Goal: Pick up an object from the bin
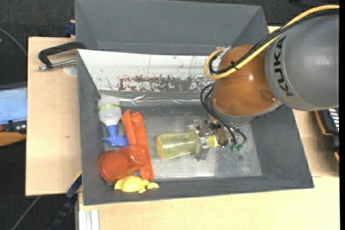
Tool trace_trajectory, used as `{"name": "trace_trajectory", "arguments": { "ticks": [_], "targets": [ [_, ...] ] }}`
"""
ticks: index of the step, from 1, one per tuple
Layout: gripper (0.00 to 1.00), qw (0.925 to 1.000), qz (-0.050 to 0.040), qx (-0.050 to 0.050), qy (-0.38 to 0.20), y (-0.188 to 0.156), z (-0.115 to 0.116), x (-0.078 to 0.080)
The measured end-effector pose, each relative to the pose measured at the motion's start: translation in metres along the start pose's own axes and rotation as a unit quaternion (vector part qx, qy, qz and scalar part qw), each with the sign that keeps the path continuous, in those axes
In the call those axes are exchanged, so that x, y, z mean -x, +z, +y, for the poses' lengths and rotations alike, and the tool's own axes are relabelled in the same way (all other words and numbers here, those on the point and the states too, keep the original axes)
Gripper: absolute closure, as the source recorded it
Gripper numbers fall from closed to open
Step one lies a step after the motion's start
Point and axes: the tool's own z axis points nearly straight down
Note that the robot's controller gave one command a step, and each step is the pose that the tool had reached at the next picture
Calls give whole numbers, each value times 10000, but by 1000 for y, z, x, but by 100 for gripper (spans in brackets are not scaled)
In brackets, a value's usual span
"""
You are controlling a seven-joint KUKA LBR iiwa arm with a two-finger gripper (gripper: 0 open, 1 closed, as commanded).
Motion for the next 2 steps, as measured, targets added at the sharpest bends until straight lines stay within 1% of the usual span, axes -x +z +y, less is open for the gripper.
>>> {"name": "trace_trajectory", "arguments": {
  "ticks": [1,2],
  "targets": [
    [100,9999,-14,2,137,-61,4,-4],
    [100,9993,-28,5,362,-109,-6,9]
  ]
}}
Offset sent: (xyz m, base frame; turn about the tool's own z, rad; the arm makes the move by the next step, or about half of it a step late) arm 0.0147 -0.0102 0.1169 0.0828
